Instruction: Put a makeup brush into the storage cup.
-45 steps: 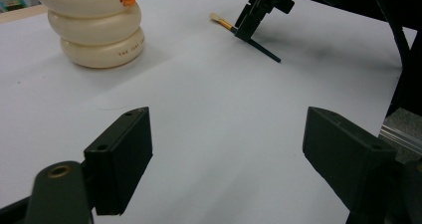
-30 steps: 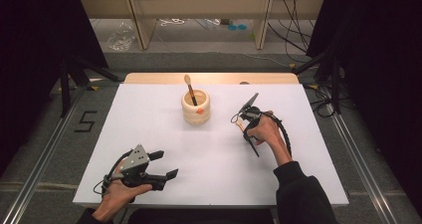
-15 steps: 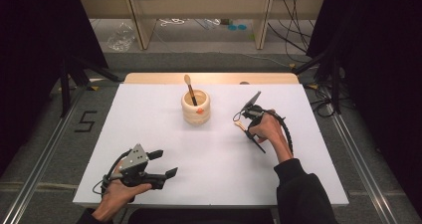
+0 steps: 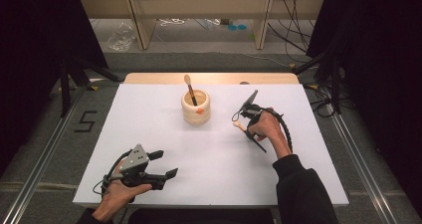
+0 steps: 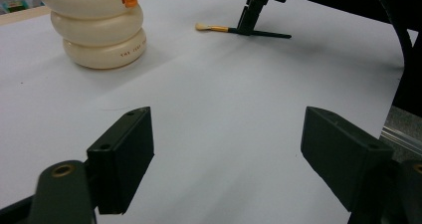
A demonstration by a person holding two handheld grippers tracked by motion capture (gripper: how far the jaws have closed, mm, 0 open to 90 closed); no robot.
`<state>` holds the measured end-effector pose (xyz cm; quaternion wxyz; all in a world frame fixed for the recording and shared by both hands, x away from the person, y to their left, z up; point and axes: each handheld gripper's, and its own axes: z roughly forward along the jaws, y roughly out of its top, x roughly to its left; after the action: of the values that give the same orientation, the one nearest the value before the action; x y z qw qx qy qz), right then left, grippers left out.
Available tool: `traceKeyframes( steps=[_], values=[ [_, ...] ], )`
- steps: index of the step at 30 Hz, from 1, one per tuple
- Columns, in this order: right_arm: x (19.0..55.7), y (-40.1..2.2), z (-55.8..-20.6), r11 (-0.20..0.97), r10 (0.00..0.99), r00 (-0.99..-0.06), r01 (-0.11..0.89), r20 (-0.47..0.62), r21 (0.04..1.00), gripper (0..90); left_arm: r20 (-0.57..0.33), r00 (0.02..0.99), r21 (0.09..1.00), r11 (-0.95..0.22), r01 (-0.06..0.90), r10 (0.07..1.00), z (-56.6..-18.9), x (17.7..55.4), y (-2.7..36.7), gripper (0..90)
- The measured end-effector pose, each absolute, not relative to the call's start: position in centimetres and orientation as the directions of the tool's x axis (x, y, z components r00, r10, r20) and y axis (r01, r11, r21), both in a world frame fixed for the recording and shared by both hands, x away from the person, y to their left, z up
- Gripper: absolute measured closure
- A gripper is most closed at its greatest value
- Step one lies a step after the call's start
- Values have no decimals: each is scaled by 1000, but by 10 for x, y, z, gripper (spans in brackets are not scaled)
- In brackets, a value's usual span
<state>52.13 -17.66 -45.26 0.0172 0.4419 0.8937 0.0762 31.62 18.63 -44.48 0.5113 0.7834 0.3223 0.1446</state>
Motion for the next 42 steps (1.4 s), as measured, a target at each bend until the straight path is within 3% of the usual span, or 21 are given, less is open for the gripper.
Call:
traceKeyframes(
  steps=[15,42],
  values=[
    [518,-186,-440,603,762,-641,754,92,259,831,-104,754,896,-268,354,649,-445,317,186,206],
    [512,-190,-409,430,711,-674,643,200,634,831,-109,743,894,-262,364,660,-445,316,186,206]
  ],
)
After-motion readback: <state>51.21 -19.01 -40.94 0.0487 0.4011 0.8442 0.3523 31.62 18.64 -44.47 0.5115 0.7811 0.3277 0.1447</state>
